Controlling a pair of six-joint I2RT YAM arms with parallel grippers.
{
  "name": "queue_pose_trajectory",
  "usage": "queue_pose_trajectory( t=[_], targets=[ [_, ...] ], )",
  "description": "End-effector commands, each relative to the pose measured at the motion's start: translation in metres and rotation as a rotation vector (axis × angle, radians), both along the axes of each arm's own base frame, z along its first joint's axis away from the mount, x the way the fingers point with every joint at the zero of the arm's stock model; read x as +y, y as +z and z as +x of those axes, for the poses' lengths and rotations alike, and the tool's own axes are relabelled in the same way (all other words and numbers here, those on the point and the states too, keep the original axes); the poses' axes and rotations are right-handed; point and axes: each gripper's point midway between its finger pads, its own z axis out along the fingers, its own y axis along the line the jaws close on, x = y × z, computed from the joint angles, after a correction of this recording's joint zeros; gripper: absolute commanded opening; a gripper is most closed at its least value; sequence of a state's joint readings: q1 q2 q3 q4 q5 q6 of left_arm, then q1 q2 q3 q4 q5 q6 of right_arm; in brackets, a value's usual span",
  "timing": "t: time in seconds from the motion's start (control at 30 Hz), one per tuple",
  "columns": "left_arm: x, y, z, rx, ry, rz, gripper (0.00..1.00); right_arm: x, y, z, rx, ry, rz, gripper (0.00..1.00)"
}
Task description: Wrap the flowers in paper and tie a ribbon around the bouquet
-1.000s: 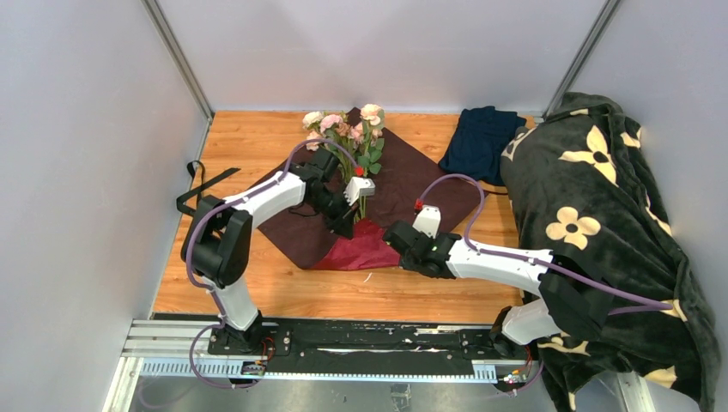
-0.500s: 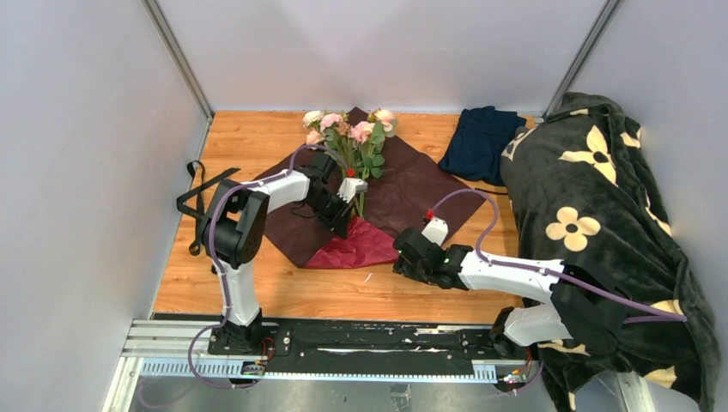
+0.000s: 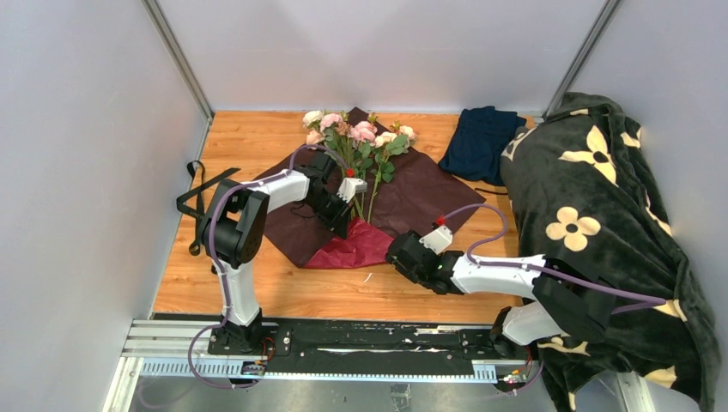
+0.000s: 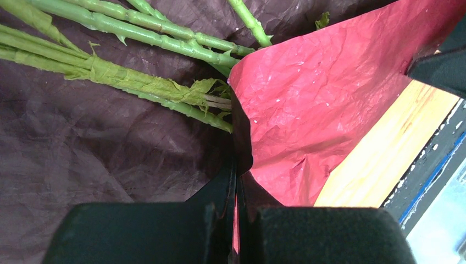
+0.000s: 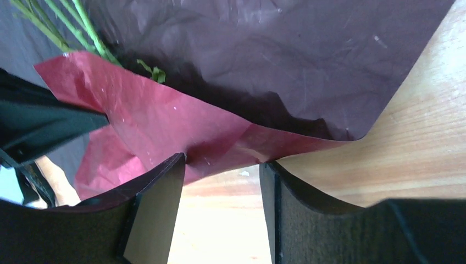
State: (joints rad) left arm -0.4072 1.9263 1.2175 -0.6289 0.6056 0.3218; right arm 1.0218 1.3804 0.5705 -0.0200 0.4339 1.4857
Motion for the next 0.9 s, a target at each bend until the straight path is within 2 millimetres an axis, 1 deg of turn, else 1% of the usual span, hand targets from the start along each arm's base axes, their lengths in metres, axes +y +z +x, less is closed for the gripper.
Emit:
queue_pose_trajectory(
  t=[0.0,0.17,0.3,0.33,0.37,0.4,0.43,0.47,0.5,0.53,0.57,0.63,0.67,0.73,0.8,0.83,0.87],
  targets=[
    [0.006,-0.020,0.001,-0.003,-0.013,0.044,0.00,-0.026,-0.014,0.011,-0.049,-0.141,-0.085,0.56],
    [0.005,-0.017,0.003,-0.011,-0.012,0.041,0.00,-0.027,-0.017,0.016,-0.063,-0.132,-0.120,0.47],
    [0.005,-0.017,0.006,-0.012,-0.005,0.044,0.00,-0.027,-0.016,0.018,-0.084,-0.108,-0.132,0.26],
    [0.005,-0.017,0.007,-0.013,-0.002,0.046,0.00,-0.027,-0.013,0.019,-0.096,-0.093,-0.149,0.14],
    [0.006,-0.018,0.008,-0.011,0.001,0.046,0.00,-0.027,-0.008,0.021,-0.115,-0.068,-0.176,0.05],
    [0.005,-0.018,0.008,-0.007,0.002,0.044,0.00,-0.026,-0.002,0.024,-0.132,-0.030,-0.221,0.01],
    [0.004,-0.018,0.009,-0.004,0.005,0.041,0.00,-0.024,0.005,0.027,-0.147,0.017,-0.273,0.00],
    [0.002,-0.018,0.010,0.000,0.007,0.035,0.00,-0.020,0.011,0.029,-0.157,0.115,-0.370,0.00],
    [0.001,-0.019,0.010,0.005,0.009,0.032,0.00,-0.011,0.025,0.032,-0.158,0.193,-0.455,0.00],
    [0.001,-0.020,0.011,0.009,0.011,0.032,0.00,-0.002,0.034,0.035,-0.173,0.250,-0.530,0.00],
    [0.001,-0.021,0.012,0.009,0.014,0.037,0.00,-0.005,0.039,0.033,-0.167,0.317,-0.667,0.00],
    [0.003,-0.024,0.015,0.012,0.029,0.041,0.00,0.005,0.052,0.034,-0.211,0.432,-0.863,0.00],
    [0.006,-0.026,0.016,0.026,0.042,0.041,0.00,0.014,0.057,0.035,-0.242,0.499,-0.941,0.00],
    [0.010,-0.027,0.020,0.040,0.061,0.035,0.00,0.032,0.062,0.036,-0.294,0.616,-1.054,0.00],
    [0.013,-0.029,0.022,0.045,0.066,0.042,0.00,0.048,0.060,0.036,-0.338,0.721,-1.143,0.00],
    [0.015,-0.029,0.024,0.042,0.066,0.052,0.00,0.052,0.062,0.036,-0.352,0.749,-1.179,0.00],
    [0.017,-0.029,0.024,0.041,0.066,0.058,0.00,0.058,0.064,0.036,-0.365,0.766,-1.179,0.00]
  ],
)
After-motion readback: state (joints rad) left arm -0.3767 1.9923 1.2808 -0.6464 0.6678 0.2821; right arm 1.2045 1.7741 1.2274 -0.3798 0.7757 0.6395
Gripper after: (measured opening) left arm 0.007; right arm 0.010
